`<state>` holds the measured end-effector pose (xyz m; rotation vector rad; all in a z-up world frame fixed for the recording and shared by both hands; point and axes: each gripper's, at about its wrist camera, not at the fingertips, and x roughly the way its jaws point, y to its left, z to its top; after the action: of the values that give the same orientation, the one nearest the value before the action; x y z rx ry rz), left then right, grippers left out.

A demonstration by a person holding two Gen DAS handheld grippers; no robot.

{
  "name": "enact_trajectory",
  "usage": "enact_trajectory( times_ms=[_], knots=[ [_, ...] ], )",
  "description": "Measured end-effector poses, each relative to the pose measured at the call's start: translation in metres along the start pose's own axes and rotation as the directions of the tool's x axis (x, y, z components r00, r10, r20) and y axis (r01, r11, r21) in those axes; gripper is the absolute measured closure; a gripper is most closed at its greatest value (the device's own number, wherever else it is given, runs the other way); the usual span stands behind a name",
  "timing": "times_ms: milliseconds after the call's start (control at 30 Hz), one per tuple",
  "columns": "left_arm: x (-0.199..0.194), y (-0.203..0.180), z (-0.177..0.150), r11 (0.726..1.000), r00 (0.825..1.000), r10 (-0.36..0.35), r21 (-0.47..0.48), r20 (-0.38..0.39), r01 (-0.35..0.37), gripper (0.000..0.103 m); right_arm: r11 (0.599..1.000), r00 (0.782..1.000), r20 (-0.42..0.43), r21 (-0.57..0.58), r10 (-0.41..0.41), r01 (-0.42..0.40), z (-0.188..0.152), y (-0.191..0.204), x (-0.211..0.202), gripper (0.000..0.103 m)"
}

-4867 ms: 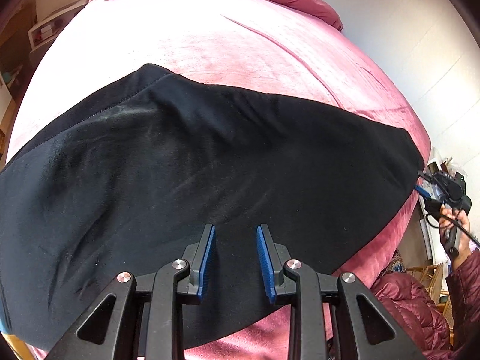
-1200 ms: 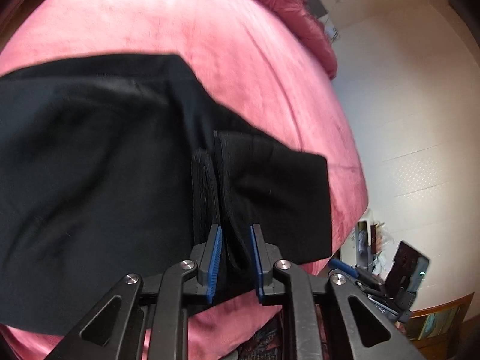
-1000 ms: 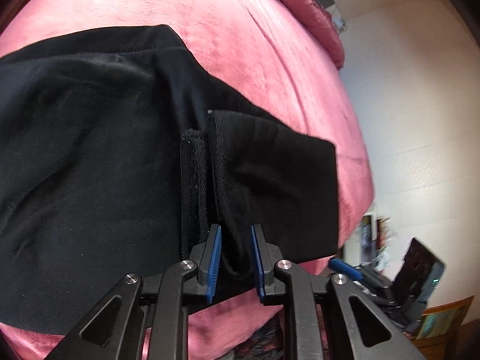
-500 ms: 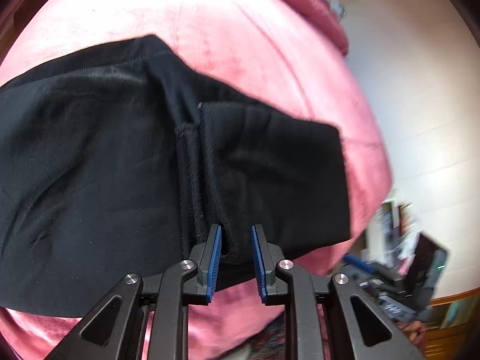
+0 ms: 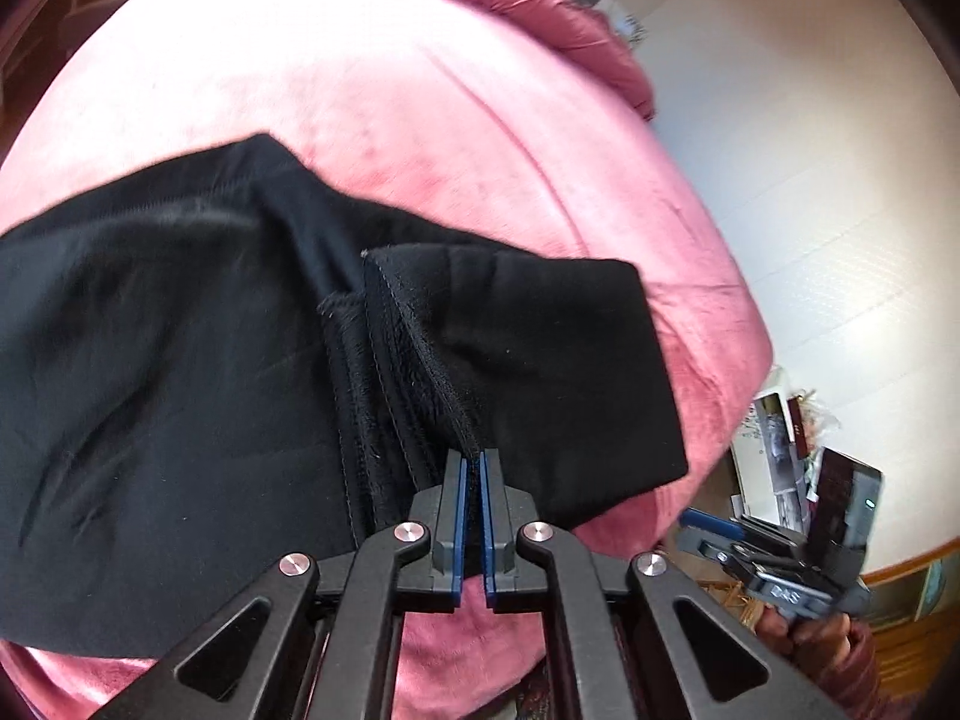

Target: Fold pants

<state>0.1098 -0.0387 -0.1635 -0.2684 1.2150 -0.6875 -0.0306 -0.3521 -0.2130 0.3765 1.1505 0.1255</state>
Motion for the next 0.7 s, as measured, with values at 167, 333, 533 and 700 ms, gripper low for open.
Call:
enact_trajectory(
  times_ms=[167, 333, 533, 700],
  knots=[
    [0.006, 0.019, -0.016, 0.999, 0.997, 0.045, -0.011, -0.058, -0.046, 0.099, 1.000, 1.000, -0.001, 0.019, -0.013, 0.013, 0.000, -0.007, 0.002, 0.066],
    [0.024, 0.037, -0.019, 0.995, 0.993, 0.065, -0.071, -0.095, -0.072, 0.099, 0.999, 1.000, -0.006, 0.015, -0.028, 0.028, 0.001, -0.006, 0.004, 0.066],
    [0.000, 0.043, -0.011, 0.994, 0.999, 0.013, -0.111, -0.031, -0.016, 0.074, 1.000, 0.999, 0.032, -0.020, -0.015, 0.015, 0.018, 0.009, -0.003, 0.066],
    [-0.002, 0.072, 0.003, 0.961, 0.998, -0.059, -0.269, 0.019, 0.062, 0.056, 0.999, 0.997, 0.075, -0.021, -0.030, 0.032, 0.046, 0.015, -0.002, 0.065]
  ],
)
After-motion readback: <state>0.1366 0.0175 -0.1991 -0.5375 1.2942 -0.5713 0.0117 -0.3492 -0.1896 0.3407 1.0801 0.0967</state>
